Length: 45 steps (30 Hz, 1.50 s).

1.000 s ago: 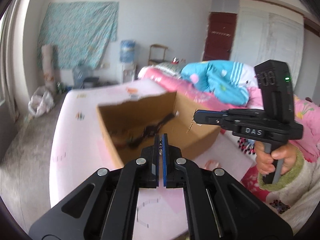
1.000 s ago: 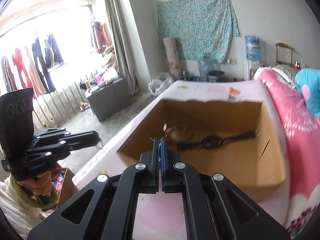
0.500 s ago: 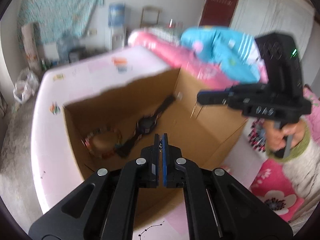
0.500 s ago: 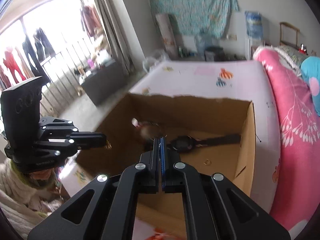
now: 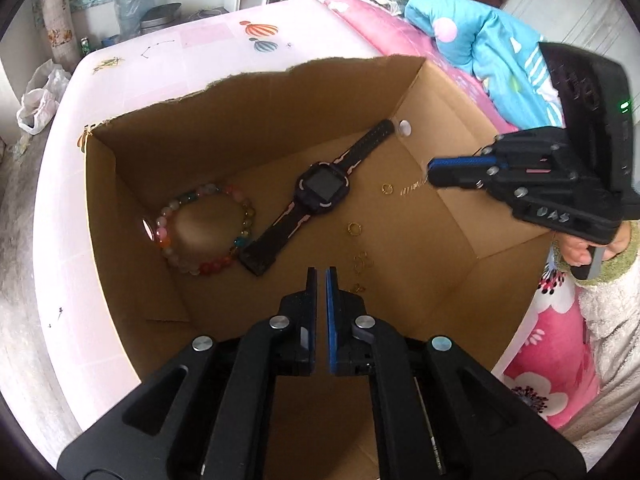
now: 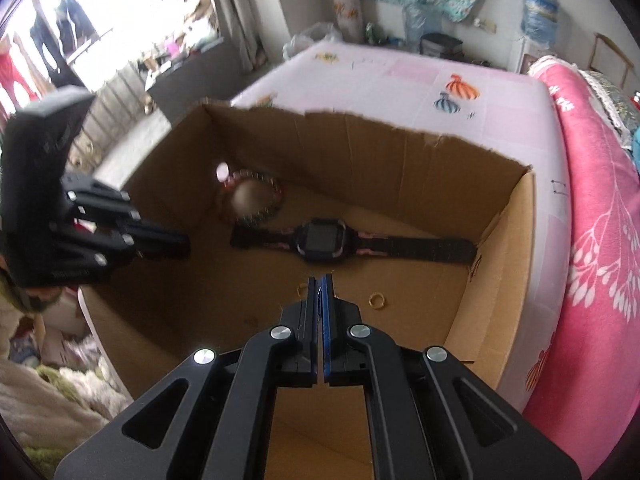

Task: Organize jewelry
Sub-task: 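Open the right gripper to drop the chain into the box, then withdraw both tools from the box back over the table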

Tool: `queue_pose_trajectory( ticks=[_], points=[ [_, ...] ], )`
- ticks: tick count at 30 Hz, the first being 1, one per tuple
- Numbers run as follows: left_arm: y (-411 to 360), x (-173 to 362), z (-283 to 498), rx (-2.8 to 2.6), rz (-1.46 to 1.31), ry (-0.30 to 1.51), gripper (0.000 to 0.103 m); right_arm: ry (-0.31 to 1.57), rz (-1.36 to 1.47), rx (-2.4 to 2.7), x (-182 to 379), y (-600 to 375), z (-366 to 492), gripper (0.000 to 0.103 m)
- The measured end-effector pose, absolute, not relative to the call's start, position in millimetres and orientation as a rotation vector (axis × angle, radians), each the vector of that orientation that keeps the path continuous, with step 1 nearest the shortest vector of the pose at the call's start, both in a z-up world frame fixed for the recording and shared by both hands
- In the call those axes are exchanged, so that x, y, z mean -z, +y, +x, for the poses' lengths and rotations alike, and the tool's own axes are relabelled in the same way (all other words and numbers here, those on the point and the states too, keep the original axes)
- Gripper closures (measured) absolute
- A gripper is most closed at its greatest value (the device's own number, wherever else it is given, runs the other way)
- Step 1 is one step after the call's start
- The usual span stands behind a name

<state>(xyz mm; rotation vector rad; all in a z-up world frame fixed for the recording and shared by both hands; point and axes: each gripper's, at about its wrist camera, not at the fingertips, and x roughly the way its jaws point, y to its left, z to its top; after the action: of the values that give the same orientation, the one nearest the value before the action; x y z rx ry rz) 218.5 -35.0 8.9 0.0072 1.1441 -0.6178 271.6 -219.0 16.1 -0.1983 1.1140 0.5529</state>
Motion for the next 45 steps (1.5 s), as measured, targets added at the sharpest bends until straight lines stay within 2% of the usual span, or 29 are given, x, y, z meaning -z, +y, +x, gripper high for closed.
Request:
queue_pose_trajectory(
  ticks=[2, 5, 8, 13, 15, 17, 19, 21, 26, 28, 29, 31, 33, 40, 45],
  points=[
    [-35.1, -10.3, 221.7, 0.604, 0.004, 1.133, 0.088, 1.146, -0.228, -0.551, -10.9, -217.1, 273.7, 0.101],
    [-34.3, -16.4, 220.3, 0.592, 0.002, 1.106, 0.087, 1.189, -0.238, -0.548, -5.4, -216.3, 277.5, 0.101],
    [-28.6, -26.8, 212.9, 0.592, -0.017, 1.066, 0.08, 1.206, -0.234, -0.51, -3.2, -218.4, 280.4, 0.099],
    [-13.2, -48.1, 192.6, 0.576, -0.041, 0.991, 0.076, 1.156, -0.207, -0.464, -11.1, -226.9, 276.0, 0.098],
    [-4.1, -61.4, 177.4, 0.558, -0.029, 0.931, 0.068, 1.127, -0.197, -0.441, -18.5, -231.0, 273.0, 0.097],
    [4.4, -73.5, 162.3, 0.544, -0.017, 0.874, 0.063, 1.089, -0.168, -0.427, -31.8, -236.0, 265.7, 0.09],
    [14.5, -85.1, 142.5, 0.527, -0.007, 0.806, 0.054, 1.015, -0.139, -0.41, -53.3, -241.3, 250.3, 0.077],
    [23.9, -91.6, 123.4, 0.512, -0.001, 0.752, 0.043, 0.936, -0.097, -0.401, -74.9, -247.1, 232.6, 0.07],
    [41.7, -89.5, 83.0, 0.499, -0.021, 0.713, 0.032, 0.76, 0.097, -0.459, -115.7, -263.5, 168.4, 0.049],
    [48.0, -83.7, 68.6, 0.516, -0.039, 0.718, 0.027, 0.704, 0.139, -0.479, -118.3, -263.1, 140.2, 0.033],
    [50.2, -78.4, 61.7, 0.53, -0.055, 0.725, 0.023, 0.687, 0.148, -0.486, -117.2, -262.1, 128.9, 0.029],
    [48.3, -62.4, 53.4, 0.556, -0.082, 0.768, 0.019, 0.668, 0.158, -0.494, -107.6, -255.9, 105.4, 0.018],
    [41.7, -42.1, 48.8, 0.549, -0.074, 0.836, 0.019, 0.689, 0.144, -0.487, -87.0, -242.8, 85.2, 0.016],
    [5.2, 33.6, 58.7, 0.429, 0.073, 1.014, 0.019, 0.942, 0.151, -0.342, 18.0, -210.8, 66.0, 0.015],
    [-0.7, 61.2, 73.5, 0.413, 0.047, 1.093, 0.019, 1.042, 0.192, -0.306, 61.7, -202.7, 65.6, 0.015]
  ],
)
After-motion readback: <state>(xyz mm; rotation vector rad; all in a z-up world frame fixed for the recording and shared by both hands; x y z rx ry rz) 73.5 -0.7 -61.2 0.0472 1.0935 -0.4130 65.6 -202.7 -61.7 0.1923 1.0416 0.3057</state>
